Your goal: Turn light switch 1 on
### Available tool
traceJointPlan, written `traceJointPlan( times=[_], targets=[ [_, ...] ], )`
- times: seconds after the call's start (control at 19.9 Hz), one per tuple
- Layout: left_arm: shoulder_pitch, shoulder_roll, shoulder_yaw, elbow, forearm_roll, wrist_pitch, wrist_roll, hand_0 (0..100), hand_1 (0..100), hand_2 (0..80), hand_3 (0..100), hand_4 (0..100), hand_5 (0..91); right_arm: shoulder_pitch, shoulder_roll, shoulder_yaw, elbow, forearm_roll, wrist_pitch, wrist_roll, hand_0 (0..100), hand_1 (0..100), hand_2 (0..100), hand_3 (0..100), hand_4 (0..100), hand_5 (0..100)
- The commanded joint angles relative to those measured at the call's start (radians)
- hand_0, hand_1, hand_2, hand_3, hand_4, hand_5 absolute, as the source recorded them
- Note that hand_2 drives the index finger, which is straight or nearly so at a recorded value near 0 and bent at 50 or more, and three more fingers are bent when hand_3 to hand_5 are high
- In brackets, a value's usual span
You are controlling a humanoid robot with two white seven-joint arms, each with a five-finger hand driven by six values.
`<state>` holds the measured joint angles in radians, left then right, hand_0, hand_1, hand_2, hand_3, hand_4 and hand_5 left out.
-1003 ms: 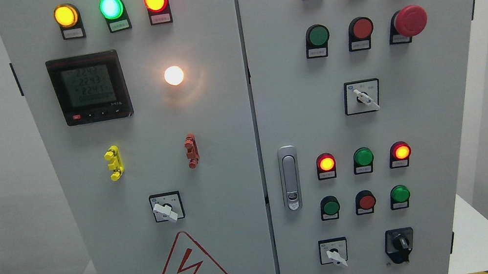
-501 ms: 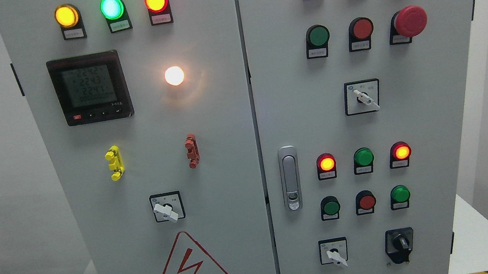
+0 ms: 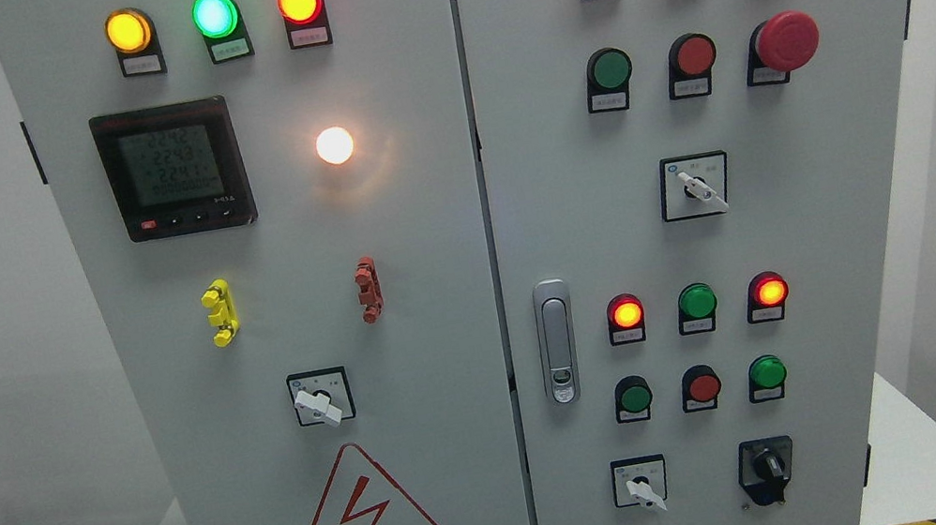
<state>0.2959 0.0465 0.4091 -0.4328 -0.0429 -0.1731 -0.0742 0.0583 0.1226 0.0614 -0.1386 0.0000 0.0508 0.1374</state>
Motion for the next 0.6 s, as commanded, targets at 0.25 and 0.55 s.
traceJointPlan(
  times=[0.25, 0.55],
  targets=[
    [-0.092, -0.062, -0.319, 0.261, -0.006, 0.101, 0.063, 35, 10, 0.0, 0, 0, 0.0, 0.000, 0.000, 0.000, 0.001, -0.018, 0.000, -0.001, 12, 39, 0, 0, 0, 0],
    [-0.109, -0.071, -0.319, 0.263, -0.005, 0.106, 0.071, 35, 8, 0.0, 0, 0, 0.0, 0.000, 0.000, 0.000, 0.001, -0.017, 0.000, 0.001, 12, 39, 0, 0, 0, 0]
  ],
)
